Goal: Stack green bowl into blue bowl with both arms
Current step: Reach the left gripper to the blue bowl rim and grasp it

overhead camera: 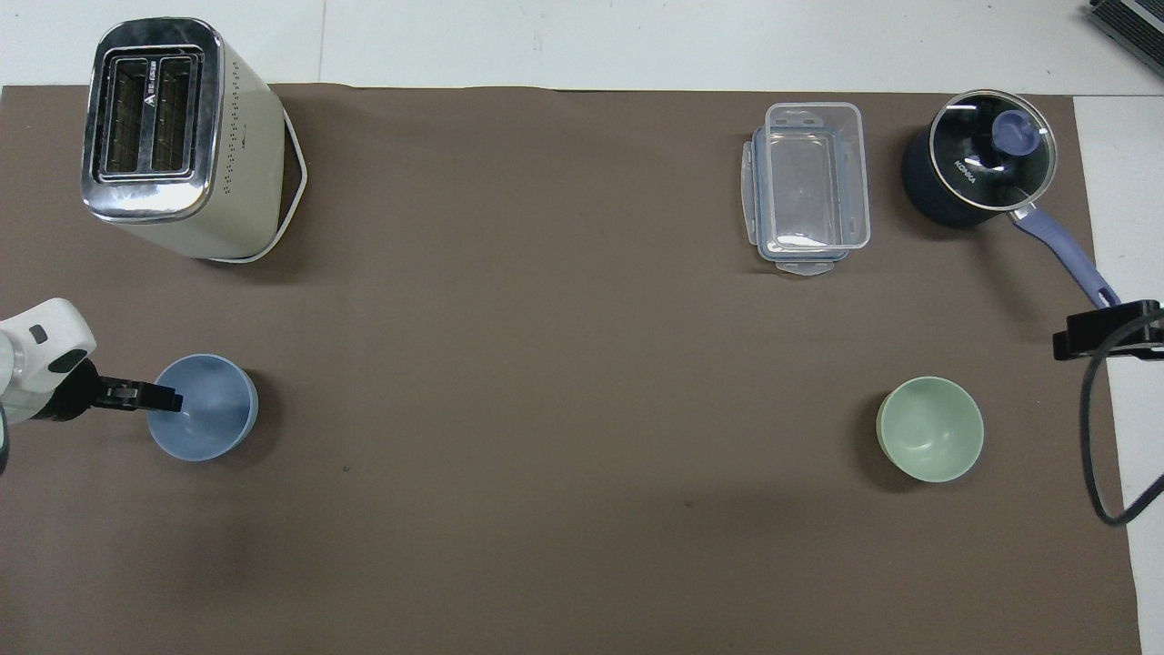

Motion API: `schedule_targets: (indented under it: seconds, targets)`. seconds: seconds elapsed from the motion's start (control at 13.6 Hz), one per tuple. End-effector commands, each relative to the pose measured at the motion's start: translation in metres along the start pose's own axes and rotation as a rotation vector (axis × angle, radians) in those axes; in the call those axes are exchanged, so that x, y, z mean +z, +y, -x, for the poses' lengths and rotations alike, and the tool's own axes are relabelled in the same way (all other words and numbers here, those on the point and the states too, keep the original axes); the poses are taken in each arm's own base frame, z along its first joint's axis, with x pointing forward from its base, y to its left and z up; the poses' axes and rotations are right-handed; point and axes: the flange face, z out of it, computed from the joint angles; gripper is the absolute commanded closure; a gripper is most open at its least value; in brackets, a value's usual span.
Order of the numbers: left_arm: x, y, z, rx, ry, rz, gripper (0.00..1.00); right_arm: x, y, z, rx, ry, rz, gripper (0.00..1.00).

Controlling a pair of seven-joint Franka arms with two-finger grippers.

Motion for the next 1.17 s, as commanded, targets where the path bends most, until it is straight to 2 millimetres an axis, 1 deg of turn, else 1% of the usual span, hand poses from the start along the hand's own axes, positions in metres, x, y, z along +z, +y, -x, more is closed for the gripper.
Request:
schedule_targets:
  seconds: [0.0,0.07,0.15,0.22,0.44,0.51,0.81,0.88,1.03,1.1]
  targets:
    - [0.01,-0.004,0.009,-0.007,0.041,0.015,0.34,-0.002,0.0,0.003,0.009,-0.007,-0.013,0.0]
    - [0.009,-0.002,0.007,-0.005,0.045,0.014,0.46,-0.003,0.0,0.003,0.009,-0.006,-0.013,0.0]
    - [0.01,-0.001,0.007,-0.009,0.048,0.021,0.66,-0.002,0.001,0.003,0.011,-0.007,-0.013,0.0]
    - [0.01,-0.001,0.007,-0.011,0.048,0.023,0.82,-0.003,0.001,0.003,0.011,-0.007,-0.013,0.0]
    - [0.009,-0.003,0.008,-0.016,0.045,0.027,0.97,-0.002,0.001,0.003,0.011,-0.007,-0.013,0.0]
    - [0.007,-0.004,0.007,-0.017,0.047,0.027,1.0,-0.003,0.001,0.003,0.011,-0.006,-0.013,0.0]
    - [-0.002,0.0,0.005,-0.008,0.063,0.022,1.0,-0.003,0.0,0.003,0.009,-0.006,-0.013,0.0]
    - [-0.008,0.004,0.004,0.0,0.067,0.022,1.0,-0.003,0.001,0.003,0.011,-0.006,-0.013,0.0]
    - [-0.025,0.014,0.001,0.014,0.085,0.019,1.0,-0.003,0.001,0.003,0.011,-0.006,-0.013,0.0]
    - [-0.031,0.025,-0.002,0.034,0.079,0.023,1.0,-0.003,0.001,0.003,0.011,-0.006,-0.013,0.0]
